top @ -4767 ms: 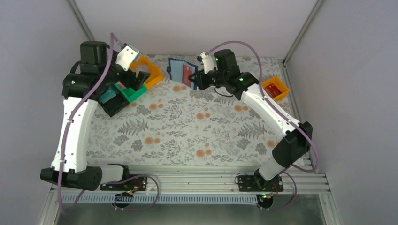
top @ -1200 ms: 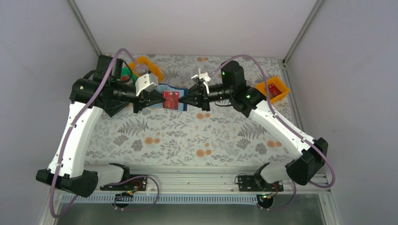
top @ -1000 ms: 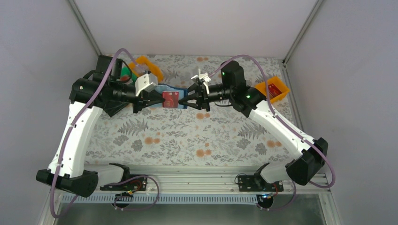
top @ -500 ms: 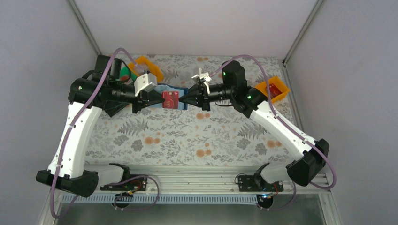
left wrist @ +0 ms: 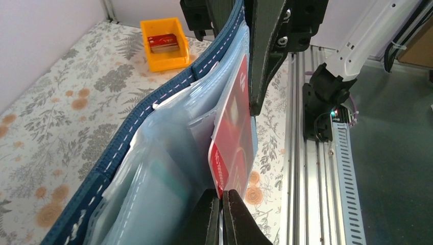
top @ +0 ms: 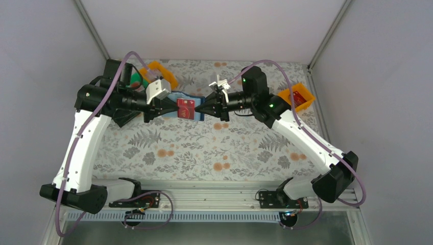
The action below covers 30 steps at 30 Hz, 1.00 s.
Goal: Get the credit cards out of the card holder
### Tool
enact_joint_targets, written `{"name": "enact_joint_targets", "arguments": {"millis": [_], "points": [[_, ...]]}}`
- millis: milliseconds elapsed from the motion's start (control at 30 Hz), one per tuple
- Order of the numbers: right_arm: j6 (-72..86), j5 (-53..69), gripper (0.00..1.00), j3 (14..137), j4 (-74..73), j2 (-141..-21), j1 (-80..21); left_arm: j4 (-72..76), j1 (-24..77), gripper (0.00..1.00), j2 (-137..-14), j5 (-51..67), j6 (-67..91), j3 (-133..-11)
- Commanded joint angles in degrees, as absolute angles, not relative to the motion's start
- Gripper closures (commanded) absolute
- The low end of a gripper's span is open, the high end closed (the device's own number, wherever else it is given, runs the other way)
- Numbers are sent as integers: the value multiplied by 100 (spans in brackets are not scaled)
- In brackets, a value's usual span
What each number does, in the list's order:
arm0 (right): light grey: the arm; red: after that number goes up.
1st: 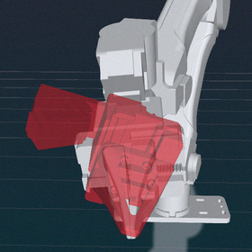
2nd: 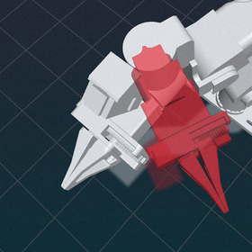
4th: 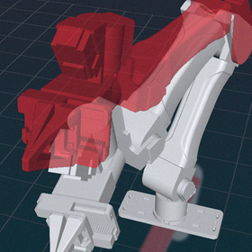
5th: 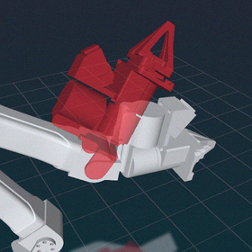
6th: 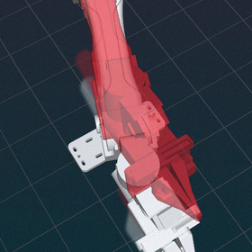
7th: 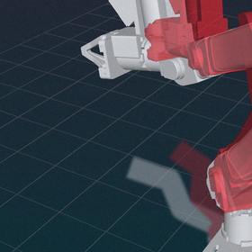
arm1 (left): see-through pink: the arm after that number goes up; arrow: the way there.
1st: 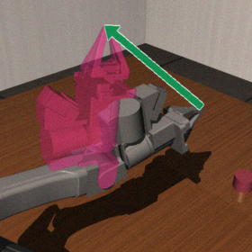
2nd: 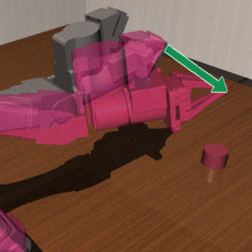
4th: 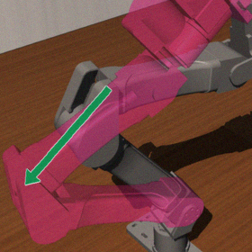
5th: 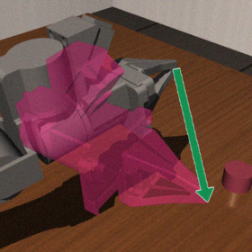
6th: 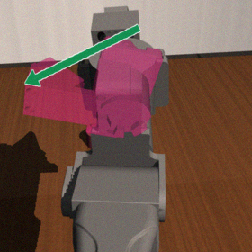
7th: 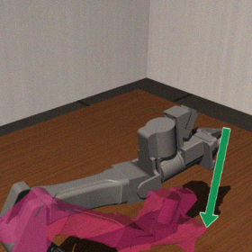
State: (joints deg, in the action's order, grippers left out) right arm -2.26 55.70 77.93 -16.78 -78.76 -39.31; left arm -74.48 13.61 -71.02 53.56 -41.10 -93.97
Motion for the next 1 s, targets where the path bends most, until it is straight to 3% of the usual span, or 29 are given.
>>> {"name": "enact_joint_targets", "arguments": {"millis": [0,467,567,700,800,967], "points": [[-387,5703,96,7943,-1767,-7684,-3929,-7363,1328,98,-7066,5454,-4126,-9564],[-457,5889,96,7929,-1920,-7684,-3838,-7331,1303,98,-7063,5572,-4216,-9474],[-450,5968,96,7950,-1912,-7706,-3833,-7127,1301,84,-7173,5792,-3992,-9422],[-454,5972,96,7972,-1912,-7701,-3832,-7130,1301,82,-7340,5856,-4011,-9365],[-478,5989,96,7969,-1947,-7681,-3832,-7144,1301,83,-7365,5944,-4083,-9333],[-475,5938,96,7951,-1953,-7646,-3832,-7497,1308,97,-7352,6332,-4462,-9470]]}}
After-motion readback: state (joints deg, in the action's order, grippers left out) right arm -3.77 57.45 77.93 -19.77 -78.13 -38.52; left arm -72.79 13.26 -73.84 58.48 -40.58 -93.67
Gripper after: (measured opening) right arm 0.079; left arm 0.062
